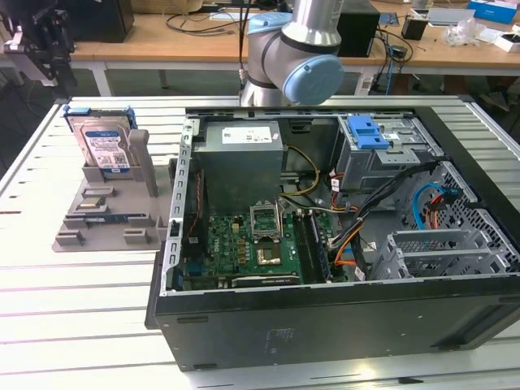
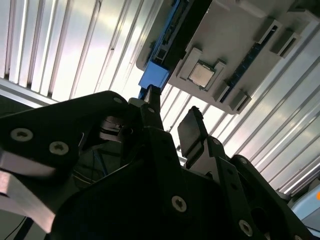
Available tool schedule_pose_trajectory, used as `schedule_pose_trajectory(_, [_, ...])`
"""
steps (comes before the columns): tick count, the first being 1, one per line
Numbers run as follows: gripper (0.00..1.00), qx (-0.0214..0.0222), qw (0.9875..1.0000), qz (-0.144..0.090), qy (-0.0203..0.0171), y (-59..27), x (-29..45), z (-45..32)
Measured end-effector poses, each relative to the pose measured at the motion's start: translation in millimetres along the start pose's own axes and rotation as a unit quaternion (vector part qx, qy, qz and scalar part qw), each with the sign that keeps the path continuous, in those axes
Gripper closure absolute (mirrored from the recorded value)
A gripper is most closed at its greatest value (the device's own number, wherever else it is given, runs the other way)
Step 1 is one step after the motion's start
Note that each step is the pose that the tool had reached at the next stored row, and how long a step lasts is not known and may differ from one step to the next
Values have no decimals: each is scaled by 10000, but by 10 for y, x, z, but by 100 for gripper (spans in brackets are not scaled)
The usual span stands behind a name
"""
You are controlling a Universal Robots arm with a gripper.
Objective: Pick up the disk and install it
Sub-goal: 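Pick up the disk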
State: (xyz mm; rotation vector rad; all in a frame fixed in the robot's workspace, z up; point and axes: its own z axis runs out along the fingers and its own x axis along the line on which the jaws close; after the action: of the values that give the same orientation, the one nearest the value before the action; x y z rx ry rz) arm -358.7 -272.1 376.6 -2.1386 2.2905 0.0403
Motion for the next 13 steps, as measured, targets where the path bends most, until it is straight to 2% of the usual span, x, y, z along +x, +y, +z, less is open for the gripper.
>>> schedule_pose_trajectory(7, [58, 2, 10000, 37, 2, 5, -97, 45])
schedule_pose_trajectory(8, [58, 6, 10000, 41, 81, -3, -98, 58])
schedule_pose_trajectory(9, [58, 17, 9998, 43, 208, -14, -99, 64])
schedule_pose_trajectory(10, [58, 18, 9997, 43, 241, -24, -103, 75])
schedule_pose_trajectory(13, [58, 11, 9997, 42, 248, -49, -125, 117])
